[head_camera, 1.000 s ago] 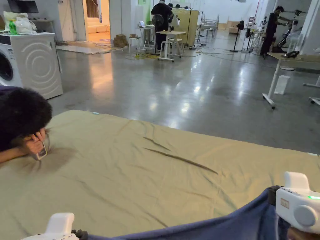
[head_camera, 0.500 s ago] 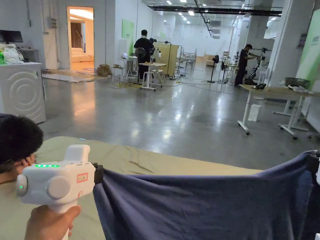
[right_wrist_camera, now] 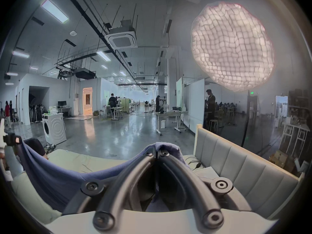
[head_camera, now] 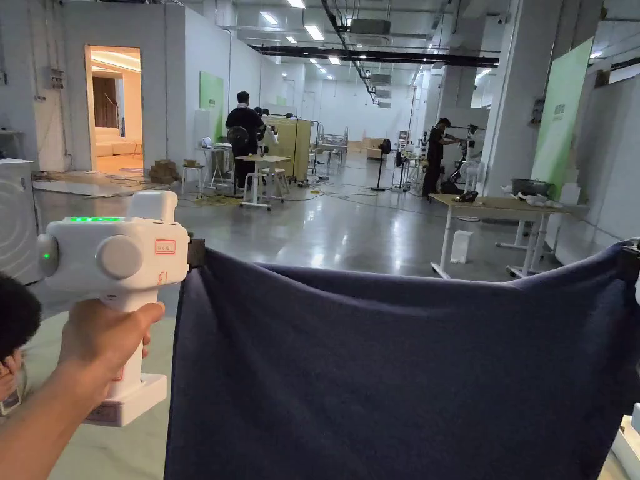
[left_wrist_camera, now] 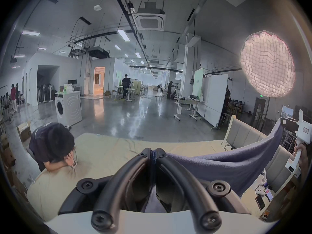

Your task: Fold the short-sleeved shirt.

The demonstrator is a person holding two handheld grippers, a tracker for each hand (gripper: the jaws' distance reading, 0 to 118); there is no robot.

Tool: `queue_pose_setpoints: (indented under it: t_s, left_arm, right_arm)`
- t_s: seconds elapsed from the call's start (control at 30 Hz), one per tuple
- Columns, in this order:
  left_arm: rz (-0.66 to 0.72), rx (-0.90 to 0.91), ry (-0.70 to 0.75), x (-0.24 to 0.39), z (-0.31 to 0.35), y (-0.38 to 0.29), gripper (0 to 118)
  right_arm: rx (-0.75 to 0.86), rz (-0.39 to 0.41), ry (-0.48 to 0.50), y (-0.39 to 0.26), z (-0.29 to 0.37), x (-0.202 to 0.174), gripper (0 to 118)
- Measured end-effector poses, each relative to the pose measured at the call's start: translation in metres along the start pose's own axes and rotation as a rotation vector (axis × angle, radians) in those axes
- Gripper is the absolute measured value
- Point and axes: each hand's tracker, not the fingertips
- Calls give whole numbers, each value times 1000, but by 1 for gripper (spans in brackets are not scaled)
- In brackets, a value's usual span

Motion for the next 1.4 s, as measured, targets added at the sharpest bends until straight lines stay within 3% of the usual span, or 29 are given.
queue_pose_setpoints:
  t_s: [0.33,0.97,1.17,1.4]
  left_arm:
    - [-52,-3,30,8,-34,45,5]
    - [-41,32,103,-10,-186,120,5]
    - [-76,31,122,-13,-200,116,5]
    - [-67,-24,123,-20,-190,52,5]
  right_arm:
    - [18,20,-19,34,-40,-16,0]
    - [86,103,-52,76,-227,-75,0]
    - [105,111,-58,67,-237,-83,0]
    - [78,150,-28,11,-206,-88,0]
